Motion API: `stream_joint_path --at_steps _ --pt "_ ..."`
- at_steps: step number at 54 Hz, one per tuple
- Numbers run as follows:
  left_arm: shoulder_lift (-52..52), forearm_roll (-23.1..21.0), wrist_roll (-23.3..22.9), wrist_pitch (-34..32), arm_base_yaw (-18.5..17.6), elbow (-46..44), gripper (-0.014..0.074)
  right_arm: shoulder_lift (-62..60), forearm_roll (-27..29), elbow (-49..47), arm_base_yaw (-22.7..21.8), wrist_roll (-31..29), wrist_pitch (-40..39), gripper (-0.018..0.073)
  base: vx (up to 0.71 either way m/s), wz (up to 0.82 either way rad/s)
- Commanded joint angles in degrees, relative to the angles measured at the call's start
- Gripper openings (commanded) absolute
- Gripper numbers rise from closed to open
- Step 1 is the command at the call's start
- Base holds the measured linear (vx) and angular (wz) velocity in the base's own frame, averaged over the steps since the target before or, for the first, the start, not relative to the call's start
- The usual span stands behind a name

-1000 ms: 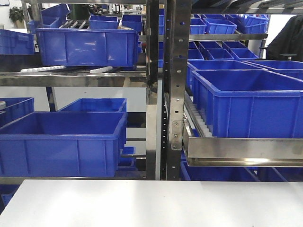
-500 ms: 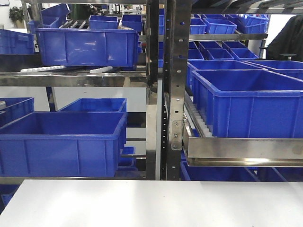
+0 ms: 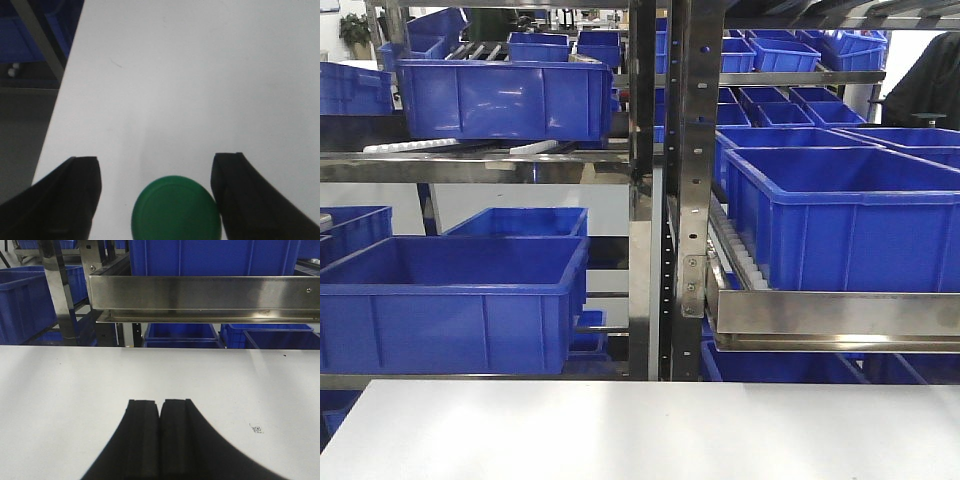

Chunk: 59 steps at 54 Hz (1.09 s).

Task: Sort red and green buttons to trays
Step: 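Close the left gripper on the green button and lift it, then lower the right gripper over the red push button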

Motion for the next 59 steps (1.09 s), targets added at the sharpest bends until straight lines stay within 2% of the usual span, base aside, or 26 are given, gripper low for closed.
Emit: stream_joint_path --at_steps 1,13,20,26,35,42,54,59 --pt "1.3 -2.6 2.0 -6.4 0.2 -1.1 0.0577 0.7 -0.3 -2.1 -0.3 -0.5 -3.9 0.0054 0.00 0.00" --pt "5.3 0.3 1.2 -8.9 0.1 -1.1 0.0577 0.7 -0.3 -2.1 -0.3 -0.5 -3.7 0.0054 0.00 0.00" --pt "8.5 -0.1 1.2 -14.5 0.1 -1.1 0.0568 0.7 -0.3 -2.1 -0.3 -0.5 -3.7 0.0054 0.00 0.00" --pt "11.5 -0.1 1.2 -18.3 0.1 -1.1 0.0526 0.7 -0.3 -2.1 -0.3 -0.5 -3.5 0.0054 0.00 0.00" --pt "15.9 -0.2 -0.4 -21.9 0.1 -1.1 0.0397 0.7 -0.6 -2.1 -0.3 -0.5 -3.6 0.0054 0.00 0.00" --pt "17.4 -0.1 -3.6 -24.5 0.1 -1.1 0.0258 0.7 -1.3 -2.1 -0.3 -0.5 -3.9 0.0055 0.00 0.00" --pt "17.2 0.3 -6.4 -25.5 0.1 -0.9 0.0033 0.7 -1.9 -2.1 -0.3 -0.5 -1.4 0.0078 0.00 0.00" --pt "16.1 3.7 -6.3 -24.2 0.1 -0.9 -0.0009 0.7 -3.5 -2.1 -0.3 -0.4 -1.0 0.0118 0.00 0.00"
